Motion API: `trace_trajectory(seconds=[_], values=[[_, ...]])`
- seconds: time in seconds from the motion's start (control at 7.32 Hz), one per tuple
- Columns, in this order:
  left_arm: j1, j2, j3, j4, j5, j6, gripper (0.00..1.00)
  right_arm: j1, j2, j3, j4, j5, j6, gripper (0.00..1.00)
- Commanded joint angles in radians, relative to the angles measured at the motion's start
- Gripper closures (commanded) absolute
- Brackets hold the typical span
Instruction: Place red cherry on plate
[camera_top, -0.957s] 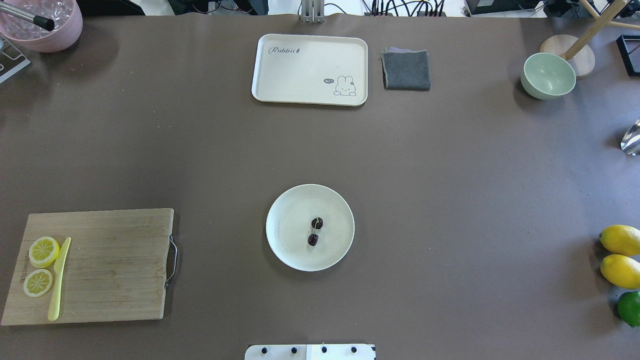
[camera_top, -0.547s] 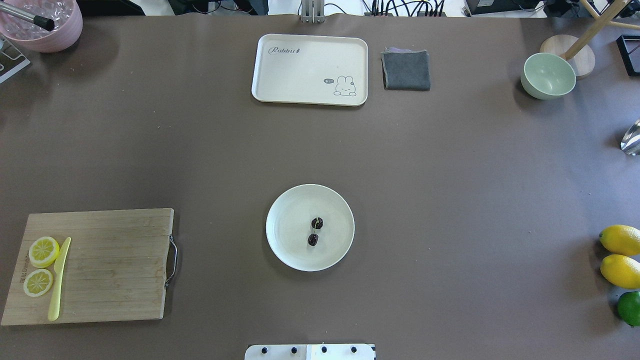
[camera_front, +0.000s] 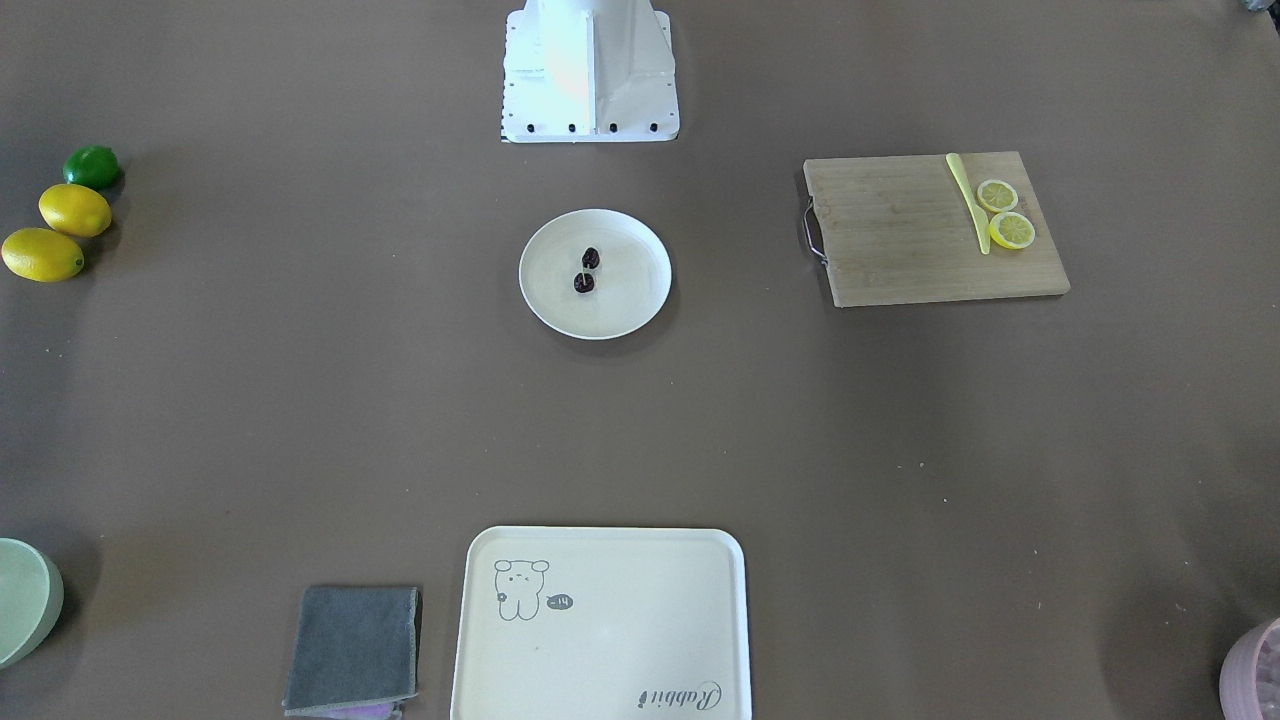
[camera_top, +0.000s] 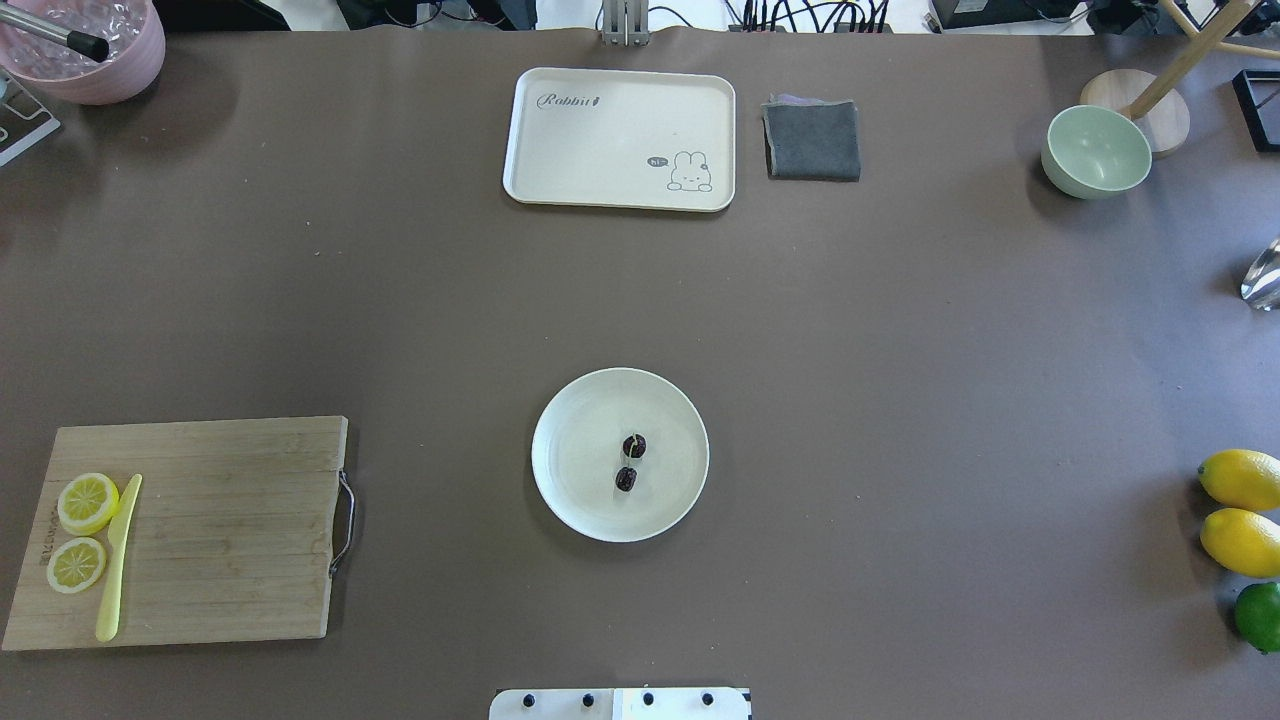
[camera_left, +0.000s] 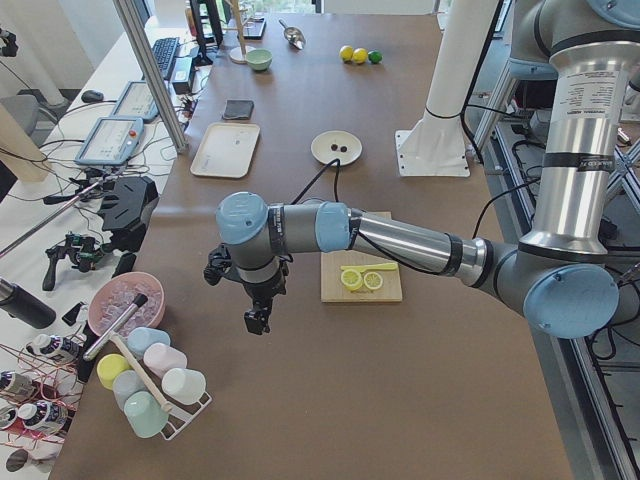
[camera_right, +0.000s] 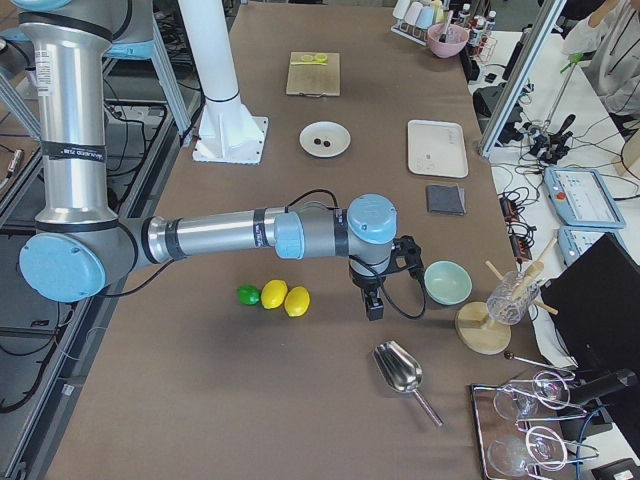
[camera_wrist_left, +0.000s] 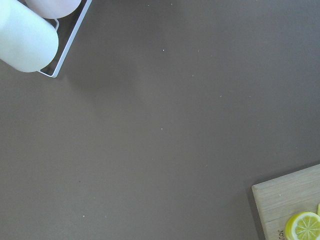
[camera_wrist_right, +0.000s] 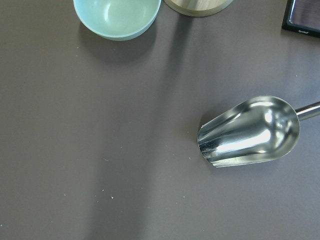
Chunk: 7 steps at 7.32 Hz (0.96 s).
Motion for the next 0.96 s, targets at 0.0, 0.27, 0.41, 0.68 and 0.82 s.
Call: trace_trajectory(seconds=[0.0, 0.27, 0.41, 0.68, 0.82], values=[[-0.002, 0.006, -0.019, 0.003, 0.003, 0.001, 0.02, 0.000, -0.004, -0.001, 0.003, 0.001, 0.000, 0.00], [-0.004, 0.007, -0.031, 0.003, 0.000, 0.001, 0.02, 0.000, -0.014, 0.004, 0.003, 0.002, 0.000, 0.00], [-0.004, 0.006, -0.022, 0.002, -0.001, 0.001, 0.02, 0.000, -0.014, -0.001, 0.003, 0.002, 0.000, 0.00], [-0.001, 0.010, -0.018, 0.003, -0.001, 0.001, 0.02, 0.002, -0.017, -0.001, 0.003, 0.007, 0.002, 0.00], [0.000, 0.024, -0.025, -0.001, -0.005, 0.001, 0.02, 0.002, -0.017, 0.002, 0.005, 0.008, 0.002, 0.00]])
